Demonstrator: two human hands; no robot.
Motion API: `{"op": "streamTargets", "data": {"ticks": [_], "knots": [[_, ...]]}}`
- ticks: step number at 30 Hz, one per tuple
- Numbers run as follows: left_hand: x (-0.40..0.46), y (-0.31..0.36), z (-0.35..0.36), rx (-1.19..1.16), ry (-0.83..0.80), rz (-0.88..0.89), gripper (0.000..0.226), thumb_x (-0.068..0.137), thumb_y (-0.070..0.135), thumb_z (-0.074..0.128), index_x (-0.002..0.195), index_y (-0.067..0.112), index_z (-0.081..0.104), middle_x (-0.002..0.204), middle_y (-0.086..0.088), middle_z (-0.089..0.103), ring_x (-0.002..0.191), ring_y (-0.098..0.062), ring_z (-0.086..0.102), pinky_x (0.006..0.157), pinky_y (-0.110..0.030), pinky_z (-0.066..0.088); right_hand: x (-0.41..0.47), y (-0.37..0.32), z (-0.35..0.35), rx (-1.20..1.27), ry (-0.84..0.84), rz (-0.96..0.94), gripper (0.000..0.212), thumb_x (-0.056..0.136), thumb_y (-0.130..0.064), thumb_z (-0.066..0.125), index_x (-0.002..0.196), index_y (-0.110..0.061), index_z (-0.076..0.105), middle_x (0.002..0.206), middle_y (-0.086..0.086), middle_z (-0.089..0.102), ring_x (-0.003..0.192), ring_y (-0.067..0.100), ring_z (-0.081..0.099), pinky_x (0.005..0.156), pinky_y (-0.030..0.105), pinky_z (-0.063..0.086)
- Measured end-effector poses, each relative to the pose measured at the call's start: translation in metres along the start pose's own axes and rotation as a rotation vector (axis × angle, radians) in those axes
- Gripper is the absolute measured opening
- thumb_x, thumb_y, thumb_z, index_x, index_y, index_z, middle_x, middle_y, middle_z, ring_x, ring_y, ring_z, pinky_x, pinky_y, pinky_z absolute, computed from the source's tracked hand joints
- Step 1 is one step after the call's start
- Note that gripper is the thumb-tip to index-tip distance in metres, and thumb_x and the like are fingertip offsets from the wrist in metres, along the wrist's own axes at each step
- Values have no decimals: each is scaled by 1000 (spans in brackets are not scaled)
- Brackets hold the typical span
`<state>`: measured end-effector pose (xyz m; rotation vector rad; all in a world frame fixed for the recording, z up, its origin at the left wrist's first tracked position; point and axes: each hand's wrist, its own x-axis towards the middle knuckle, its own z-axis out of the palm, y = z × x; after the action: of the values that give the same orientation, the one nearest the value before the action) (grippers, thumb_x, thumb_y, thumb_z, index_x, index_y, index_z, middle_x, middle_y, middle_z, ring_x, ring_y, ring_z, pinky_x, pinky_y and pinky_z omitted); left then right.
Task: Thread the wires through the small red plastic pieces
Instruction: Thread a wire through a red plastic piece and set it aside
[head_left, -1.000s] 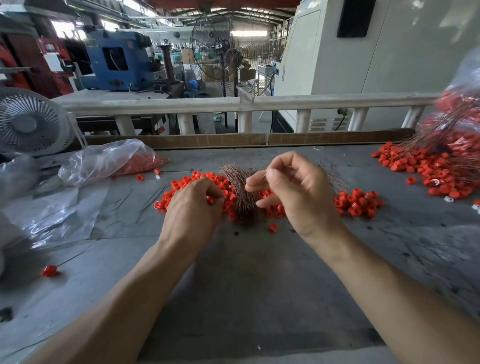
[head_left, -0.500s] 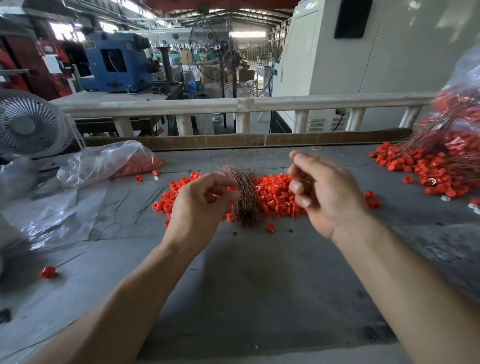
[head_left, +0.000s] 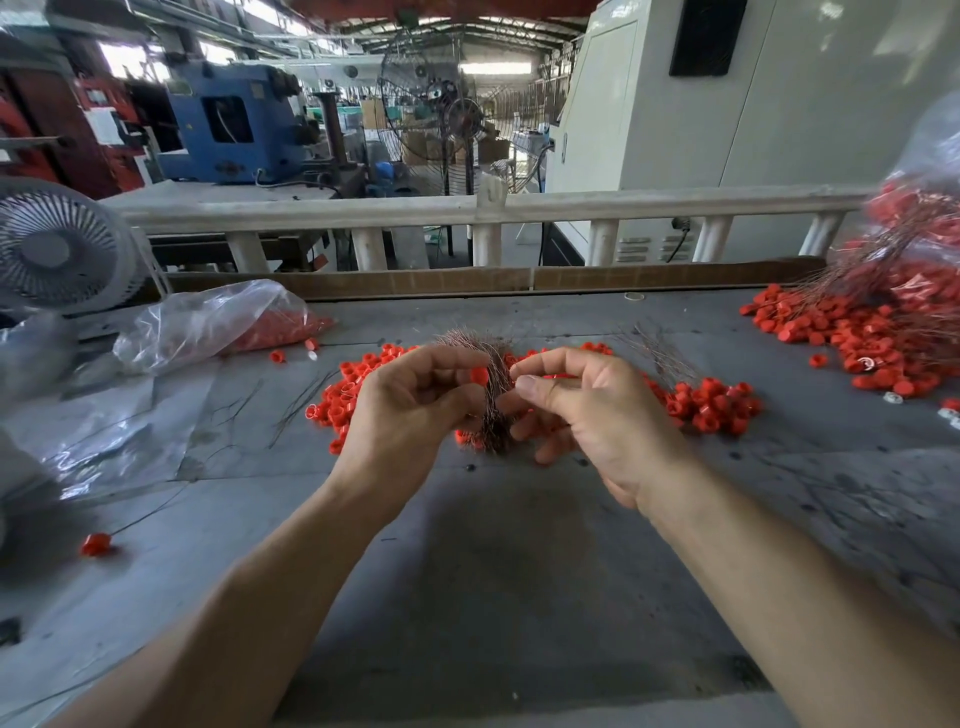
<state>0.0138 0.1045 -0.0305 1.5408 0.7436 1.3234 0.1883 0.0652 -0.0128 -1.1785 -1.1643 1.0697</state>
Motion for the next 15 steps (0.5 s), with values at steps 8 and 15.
{"op": "streamTargets", "data": {"ticks": [8,15], "knots": [[-2,2,1,-92,-31,-48,23,88,-9,68,107,4,71,82,-4,70,76,-18,68,73,-29,60,0,2,0,-54,19,-112,8,96,-11,67,92,-15,73,71,10,73,49,16,56,43,29,46],[-3,2,1,-85,-61,-60,23,88,-4,68,108,5,72,86,-6,73,81,-21,70,76,-33,61,-2,8,1,-213,-2,-229,13,99,-15,63,91,-21,72,64,4,69,46,12,54,41,29,45]]}}
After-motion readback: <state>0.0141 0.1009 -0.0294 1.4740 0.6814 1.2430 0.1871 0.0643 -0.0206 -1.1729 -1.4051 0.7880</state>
